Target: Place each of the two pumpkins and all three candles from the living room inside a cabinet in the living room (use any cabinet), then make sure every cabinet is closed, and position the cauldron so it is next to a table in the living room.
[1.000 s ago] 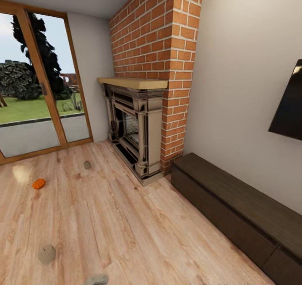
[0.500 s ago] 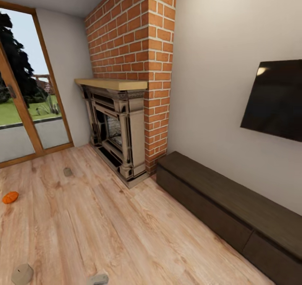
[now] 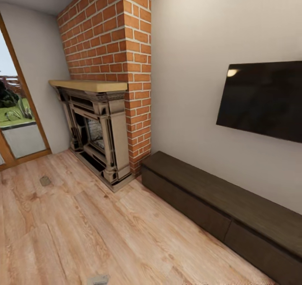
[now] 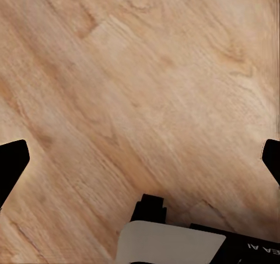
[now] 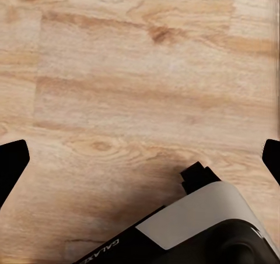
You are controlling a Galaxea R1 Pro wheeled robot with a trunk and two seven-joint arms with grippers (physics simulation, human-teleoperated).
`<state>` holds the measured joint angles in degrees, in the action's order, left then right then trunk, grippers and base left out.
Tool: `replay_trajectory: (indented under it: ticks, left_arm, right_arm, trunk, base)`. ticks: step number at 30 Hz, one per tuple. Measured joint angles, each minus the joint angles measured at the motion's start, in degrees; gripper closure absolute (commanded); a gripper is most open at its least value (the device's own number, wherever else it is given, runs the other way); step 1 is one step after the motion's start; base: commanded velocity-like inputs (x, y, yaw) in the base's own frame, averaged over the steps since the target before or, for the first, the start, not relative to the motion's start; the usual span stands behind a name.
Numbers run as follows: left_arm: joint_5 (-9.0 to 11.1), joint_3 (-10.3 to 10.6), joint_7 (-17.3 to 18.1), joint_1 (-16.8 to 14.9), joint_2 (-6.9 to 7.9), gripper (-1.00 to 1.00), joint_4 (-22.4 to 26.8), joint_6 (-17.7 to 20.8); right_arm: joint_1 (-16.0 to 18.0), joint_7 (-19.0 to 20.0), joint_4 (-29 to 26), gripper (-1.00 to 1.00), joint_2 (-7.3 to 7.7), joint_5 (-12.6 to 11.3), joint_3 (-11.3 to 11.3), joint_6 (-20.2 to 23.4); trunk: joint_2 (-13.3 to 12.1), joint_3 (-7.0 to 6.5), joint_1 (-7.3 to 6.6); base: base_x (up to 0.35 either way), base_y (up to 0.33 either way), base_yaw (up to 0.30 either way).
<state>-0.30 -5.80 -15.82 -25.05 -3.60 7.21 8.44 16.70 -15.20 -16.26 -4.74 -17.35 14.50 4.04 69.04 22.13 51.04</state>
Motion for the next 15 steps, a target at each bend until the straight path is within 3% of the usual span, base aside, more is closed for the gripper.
replay_trajectory:
  ticks: [15]
  left_arm:
    - [0.0,0.0,0.0,0.0,0.00,-1.00,0.0,0.0]
  right_arm:
    - [0.0,0.0,0.0,-1.00,0.00,0.0,0.0,0.0]
  trunk:
    - [0.0,-0.45,0.00]
  base:
    - [0.000,0.000,-0.279]
